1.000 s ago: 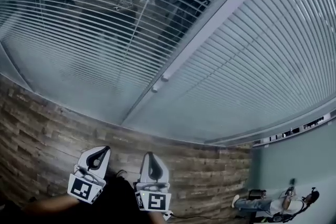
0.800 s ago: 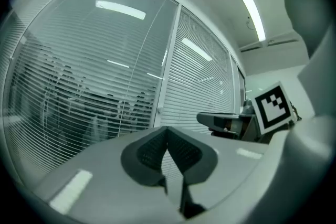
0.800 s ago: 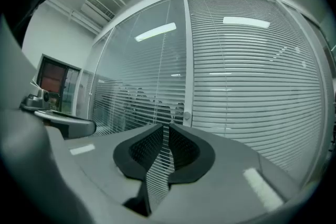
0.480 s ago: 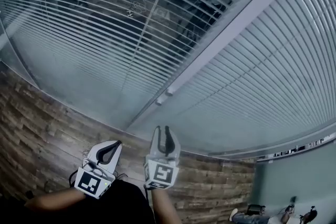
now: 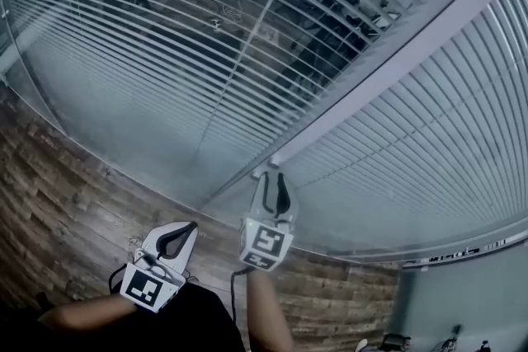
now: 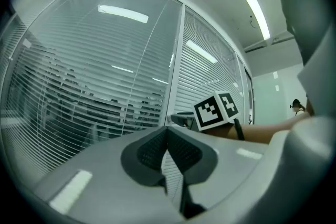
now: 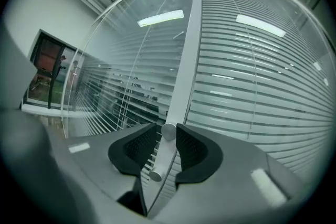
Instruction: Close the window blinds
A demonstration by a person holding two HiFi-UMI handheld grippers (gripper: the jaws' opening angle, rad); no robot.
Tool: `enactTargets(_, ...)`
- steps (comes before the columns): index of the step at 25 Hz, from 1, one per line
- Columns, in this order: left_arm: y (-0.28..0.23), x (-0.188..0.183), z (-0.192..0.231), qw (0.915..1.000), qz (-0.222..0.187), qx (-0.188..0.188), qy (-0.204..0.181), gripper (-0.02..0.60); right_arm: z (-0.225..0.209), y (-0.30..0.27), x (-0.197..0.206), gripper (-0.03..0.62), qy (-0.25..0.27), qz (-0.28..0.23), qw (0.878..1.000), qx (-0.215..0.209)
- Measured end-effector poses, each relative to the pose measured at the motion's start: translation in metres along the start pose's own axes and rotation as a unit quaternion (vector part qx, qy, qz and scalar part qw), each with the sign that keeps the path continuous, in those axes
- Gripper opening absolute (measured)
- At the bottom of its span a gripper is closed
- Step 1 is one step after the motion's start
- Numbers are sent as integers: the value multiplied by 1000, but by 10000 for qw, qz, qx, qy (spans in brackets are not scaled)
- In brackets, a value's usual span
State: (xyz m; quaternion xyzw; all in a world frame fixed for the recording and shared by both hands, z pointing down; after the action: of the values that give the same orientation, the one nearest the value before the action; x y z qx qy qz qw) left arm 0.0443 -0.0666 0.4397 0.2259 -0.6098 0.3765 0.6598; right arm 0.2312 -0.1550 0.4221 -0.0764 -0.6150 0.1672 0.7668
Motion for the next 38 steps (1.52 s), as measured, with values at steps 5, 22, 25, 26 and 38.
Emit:
enactTargets(5, -1, 5, 0, 9999, 90, 42, 62, 2, 2, -16, -1, 155, 200, 132, 9997, -50)
enactTargets(22, 14, 10, 25, 9990, 380, -140, 191, 2, 2, -19, -9, 143, 911, 328, 9900, 1027)
enactTargets(25, 14, 10, 25, 9991, 332, -145, 211, 2, 0, -21, -6, 130, 960, 321, 9895, 1034)
enactTargets(26, 14, 12, 26, 9992, 326, -149, 202, 2, 0, -21, -5, 129, 995, 305, 9890, 1051)
enactTargets(38, 18, 8, 20, 9995, 276, -27, 169, 2, -20, -18, 1, 127, -3487, -205, 9356, -510)
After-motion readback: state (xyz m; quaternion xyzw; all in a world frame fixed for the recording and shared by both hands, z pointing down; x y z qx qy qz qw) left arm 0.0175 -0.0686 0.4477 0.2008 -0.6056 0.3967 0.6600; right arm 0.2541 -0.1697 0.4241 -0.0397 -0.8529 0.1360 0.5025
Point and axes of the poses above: the fingertips, and each gripper's own axes: y backward along the fingers, z to its left, x out of its underside, the point moved 3 cm from there along y, backward along the fingers, and after that the axes turned 12 degrees about z, right-handed, at the moved point
